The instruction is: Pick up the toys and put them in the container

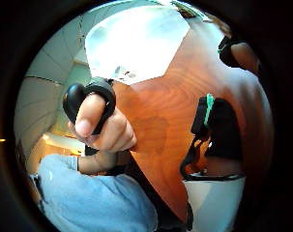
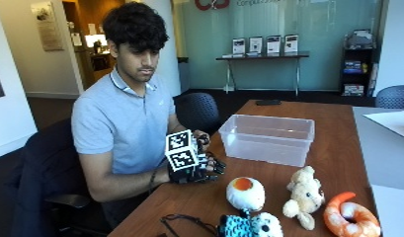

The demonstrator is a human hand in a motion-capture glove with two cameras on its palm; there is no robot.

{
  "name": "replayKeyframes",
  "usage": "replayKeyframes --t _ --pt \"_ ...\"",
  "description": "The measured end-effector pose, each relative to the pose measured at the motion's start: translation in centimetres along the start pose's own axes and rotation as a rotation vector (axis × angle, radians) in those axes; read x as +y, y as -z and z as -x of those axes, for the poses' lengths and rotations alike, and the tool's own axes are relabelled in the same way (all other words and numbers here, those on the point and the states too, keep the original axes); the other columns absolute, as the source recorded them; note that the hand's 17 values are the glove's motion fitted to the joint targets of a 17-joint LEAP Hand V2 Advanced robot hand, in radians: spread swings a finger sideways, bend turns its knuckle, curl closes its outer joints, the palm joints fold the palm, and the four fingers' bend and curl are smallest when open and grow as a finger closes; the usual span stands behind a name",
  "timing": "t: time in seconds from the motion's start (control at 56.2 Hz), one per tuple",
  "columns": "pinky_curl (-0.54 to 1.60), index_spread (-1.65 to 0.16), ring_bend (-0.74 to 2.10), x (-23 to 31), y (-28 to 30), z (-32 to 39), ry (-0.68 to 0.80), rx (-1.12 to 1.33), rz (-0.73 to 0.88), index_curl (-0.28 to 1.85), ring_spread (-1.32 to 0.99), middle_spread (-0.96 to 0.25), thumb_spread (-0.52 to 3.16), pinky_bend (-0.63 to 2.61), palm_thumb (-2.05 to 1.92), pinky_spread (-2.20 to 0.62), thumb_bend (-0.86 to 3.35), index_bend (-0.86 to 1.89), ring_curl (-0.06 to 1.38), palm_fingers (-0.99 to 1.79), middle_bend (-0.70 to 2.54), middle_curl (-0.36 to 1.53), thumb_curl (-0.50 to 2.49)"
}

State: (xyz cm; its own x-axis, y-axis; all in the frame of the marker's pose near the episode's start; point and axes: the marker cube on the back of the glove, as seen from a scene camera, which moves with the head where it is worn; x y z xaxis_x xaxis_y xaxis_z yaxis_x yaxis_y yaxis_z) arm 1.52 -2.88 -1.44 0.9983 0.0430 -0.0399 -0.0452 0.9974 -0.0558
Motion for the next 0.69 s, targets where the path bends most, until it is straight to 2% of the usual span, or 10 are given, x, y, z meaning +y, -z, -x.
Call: replayKeyframes --t 0.071,0.213,0.533,0.693 --pt "0.14 -0.19 0.22 2.6 -1.4 1.4 0.035 -0.038 -0.065 0.19 -0.12 0.0 1.36 0.54 0.1 -0.06 0.22 0.39 0.09 0.32 0.17 0.08 0.04" --pt "0.15 -0.21 0.24 2.8 -1.5 1.4 0.043 -0.039 -0.065 0.24 -0.14 0.0 1.63 0.58 0.06 -0.06 0.26 0.4 0.11 0.29 0.18 0.12 0.09" --pt "0.16 -0.23 0.27 2.6 -1.0 1.1 0.021 -0.106 -0.056 0.31 -0.16 0.0 1.67 0.63 0.0 -0.07 0.37 0.41 0.16 0.24 0.19 0.19 0.17" --pt "0.17 -0.24 0.27 1.9 2.8 -0.4 -0.057 -0.141 -0.087 0.35 -0.16 -0.01 1.66 0.64 -0.02 -0.06 0.42 0.4 0.18 0.21 0.19 0.23 0.2"
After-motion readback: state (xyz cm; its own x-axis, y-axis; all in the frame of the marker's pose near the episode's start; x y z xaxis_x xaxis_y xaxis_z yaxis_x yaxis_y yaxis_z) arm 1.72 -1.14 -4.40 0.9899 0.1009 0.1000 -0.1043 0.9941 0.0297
